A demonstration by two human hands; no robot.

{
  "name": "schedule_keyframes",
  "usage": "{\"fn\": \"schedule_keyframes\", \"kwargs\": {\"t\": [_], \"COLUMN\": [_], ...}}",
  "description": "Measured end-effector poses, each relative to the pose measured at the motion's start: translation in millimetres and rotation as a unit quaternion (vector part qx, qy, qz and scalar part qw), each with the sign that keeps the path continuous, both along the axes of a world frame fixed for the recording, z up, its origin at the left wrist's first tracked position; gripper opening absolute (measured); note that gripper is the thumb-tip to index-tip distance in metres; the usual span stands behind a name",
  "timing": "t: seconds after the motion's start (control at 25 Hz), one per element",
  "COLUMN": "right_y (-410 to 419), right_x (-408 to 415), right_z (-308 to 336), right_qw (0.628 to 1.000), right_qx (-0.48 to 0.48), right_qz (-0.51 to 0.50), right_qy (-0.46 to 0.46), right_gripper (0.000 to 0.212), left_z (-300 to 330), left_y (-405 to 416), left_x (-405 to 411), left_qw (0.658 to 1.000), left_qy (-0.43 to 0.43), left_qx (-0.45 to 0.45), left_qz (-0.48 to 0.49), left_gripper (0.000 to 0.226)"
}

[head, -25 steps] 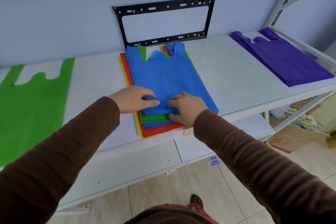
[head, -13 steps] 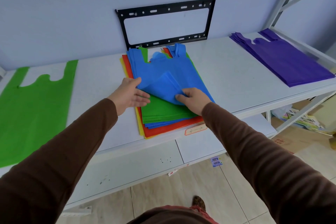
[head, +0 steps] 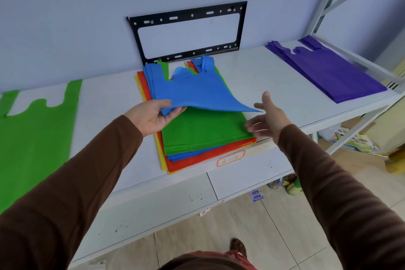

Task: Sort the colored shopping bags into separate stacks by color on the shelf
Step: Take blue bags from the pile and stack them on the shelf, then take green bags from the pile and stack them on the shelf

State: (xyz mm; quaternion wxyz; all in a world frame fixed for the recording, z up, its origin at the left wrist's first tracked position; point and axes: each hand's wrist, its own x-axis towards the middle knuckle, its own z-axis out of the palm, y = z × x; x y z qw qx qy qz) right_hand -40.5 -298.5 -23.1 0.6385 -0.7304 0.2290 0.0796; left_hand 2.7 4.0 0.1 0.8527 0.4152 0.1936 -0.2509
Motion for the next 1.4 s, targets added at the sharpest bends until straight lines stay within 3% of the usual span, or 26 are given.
{"fn": "schedule_keyframes", "kwargs": {"t": [0.12,0.16,0.24,0.32,0.44,0.56,0.64,0.84,0.96,1.16,1.28,1.4], "right_y": [9.3,11.0,11.8,9.0,-4.9,-35.5,-63.0,-155.3,-215.4,-277.0,-285.1,-294.6], "right_x": [9.5,14.7,24.5,29.9,42.3,68.4,88.9,120.0,125.1,133.6,131.0,140.0], "right_z": [4.9,4.2,-0.8,1.6,23.9,62.2,96.8,156.8,119.7,4.6,-23.2,-34.3], "right_qw": [0.986,0.985,0.985,0.98,0.975,0.974,0.971,0.963,0.973,0.976,0.969,0.967], "right_qx": [0.139,0.14,0.102,0.065,0.041,-0.1,-0.145,-0.097,-0.058,-0.14,-0.156,-0.164], "right_qz": [0.077,0.09,0.139,0.187,0.217,0.189,0.15,0.044,0.052,0.164,0.19,0.195], "right_qy": [0.048,0.04,0.015,-0.007,-0.039,-0.075,-0.113,-0.246,-0.216,-0.029,0.007,-0.013], "right_gripper": [0.057,0.054,0.071,0.084,0.075,0.071,0.07,0.068,0.068,0.076,0.071,0.065], "left_z": [-4.0,-6.1,-11.3,-16.7,-20.0,2.4,37.3,113.2,89.9,-33.9,-71.7,-71.1], "left_y": [1.0,3.3,9.6,13.8,3.6,-39.0,-76.5,-171.4,-217.2,-270.3,-277.7,-285.4], "left_x": [-11.2,-12.3,-6.3,12.3,51.2,92.0,120.8,165.3,179.9,189.3,194.3,194.8], "left_qw": [0.988,0.978,0.966,0.971,0.967,0.936,0.907,0.858,0.857,0.877,0.833,0.804], "left_qy": [-0.041,-0.057,-0.072,-0.075,-0.084,-0.164,-0.252,-0.385,-0.371,-0.222,-0.193,-0.177], "left_qx": [0.126,0.163,0.187,0.18,0.218,0.283,0.315,0.333,0.347,0.394,0.491,0.553], "left_qz": [-0.081,-0.12,-0.165,-0.138,-0.106,-0.128,-0.121,-0.071,-0.088,-0.16,-0.163,-0.129], "left_gripper": [0.052,0.055,0.061,0.065,0.067,0.072,0.073,0.085,0.086,0.088,0.089,0.082]}}
